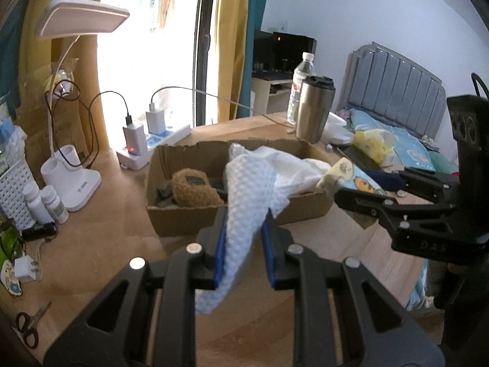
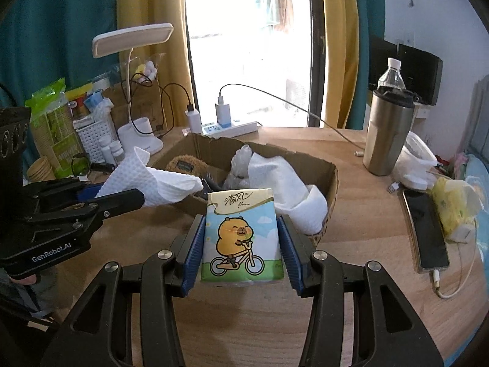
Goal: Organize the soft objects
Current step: 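Lift and carry the wipe and tissue pack over the box with both grippers, then lower the white wipe and capybara tissue pack into the box with both grippers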
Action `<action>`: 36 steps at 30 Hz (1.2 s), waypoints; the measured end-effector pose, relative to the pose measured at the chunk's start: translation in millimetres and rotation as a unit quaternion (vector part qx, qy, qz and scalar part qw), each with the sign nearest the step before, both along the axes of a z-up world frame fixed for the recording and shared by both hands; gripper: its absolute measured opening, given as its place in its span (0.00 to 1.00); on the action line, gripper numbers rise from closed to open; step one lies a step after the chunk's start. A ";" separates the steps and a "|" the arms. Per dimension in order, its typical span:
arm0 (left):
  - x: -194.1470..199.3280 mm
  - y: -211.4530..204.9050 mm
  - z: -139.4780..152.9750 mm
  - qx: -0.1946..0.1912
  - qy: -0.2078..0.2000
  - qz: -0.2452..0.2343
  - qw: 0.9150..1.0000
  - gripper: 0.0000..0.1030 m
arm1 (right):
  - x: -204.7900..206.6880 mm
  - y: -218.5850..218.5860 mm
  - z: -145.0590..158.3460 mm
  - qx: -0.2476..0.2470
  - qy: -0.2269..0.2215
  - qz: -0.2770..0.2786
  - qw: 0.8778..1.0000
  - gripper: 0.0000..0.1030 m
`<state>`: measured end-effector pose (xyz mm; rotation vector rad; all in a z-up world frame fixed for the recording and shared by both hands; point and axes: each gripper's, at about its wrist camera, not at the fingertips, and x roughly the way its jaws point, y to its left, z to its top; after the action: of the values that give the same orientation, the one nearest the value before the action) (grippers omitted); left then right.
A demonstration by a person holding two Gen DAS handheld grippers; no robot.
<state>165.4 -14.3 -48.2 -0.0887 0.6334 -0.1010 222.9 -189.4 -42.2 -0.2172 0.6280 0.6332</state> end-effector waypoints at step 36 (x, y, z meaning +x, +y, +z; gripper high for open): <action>74.2 5.4 2.9 -0.001 0.016 0.007 1.000 0.22 | 68.7 -1.2 1.7 0.017 0.019 -0.003 1.000 0.49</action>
<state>239.6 -8.9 -45.2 -0.0963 0.6647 -0.0858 291.6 -190.6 -40.5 -0.1726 0.6536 0.6437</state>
